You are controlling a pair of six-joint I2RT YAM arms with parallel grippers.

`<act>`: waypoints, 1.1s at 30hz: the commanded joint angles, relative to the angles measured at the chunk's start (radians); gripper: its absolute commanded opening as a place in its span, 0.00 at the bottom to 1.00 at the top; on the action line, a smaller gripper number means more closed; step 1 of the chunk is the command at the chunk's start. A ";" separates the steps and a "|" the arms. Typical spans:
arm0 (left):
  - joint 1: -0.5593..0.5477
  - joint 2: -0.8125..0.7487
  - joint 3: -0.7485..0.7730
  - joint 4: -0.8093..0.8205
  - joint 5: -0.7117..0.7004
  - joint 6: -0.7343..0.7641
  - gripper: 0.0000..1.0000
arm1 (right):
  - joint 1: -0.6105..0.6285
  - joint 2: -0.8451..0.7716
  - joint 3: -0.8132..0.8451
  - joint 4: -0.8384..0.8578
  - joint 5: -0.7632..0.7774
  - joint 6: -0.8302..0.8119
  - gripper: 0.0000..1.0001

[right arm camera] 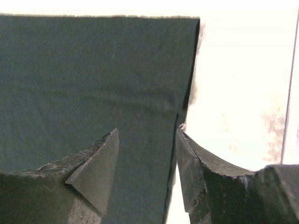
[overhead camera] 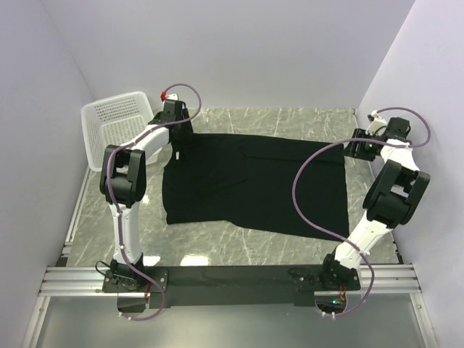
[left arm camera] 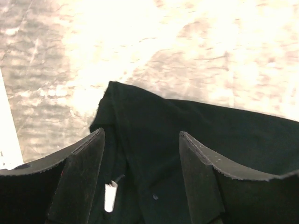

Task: Fold and stack the t-shirts
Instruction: Smooth out the T-shirt at the center of the board.

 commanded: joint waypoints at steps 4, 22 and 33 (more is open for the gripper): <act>-0.003 0.038 0.097 -0.005 -0.070 0.025 0.70 | 0.071 0.077 0.103 0.026 0.112 0.113 0.59; 0.004 -0.002 0.148 -0.051 -0.032 0.007 0.71 | 0.084 0.181 0.195 -0.082 0.192 0.317 0.57; 0.004 -0.097 0.062 -0.031 0.014 0.004 0.71 | 0.081 0.186 0.160 -0.091 0.263 0.340 0.52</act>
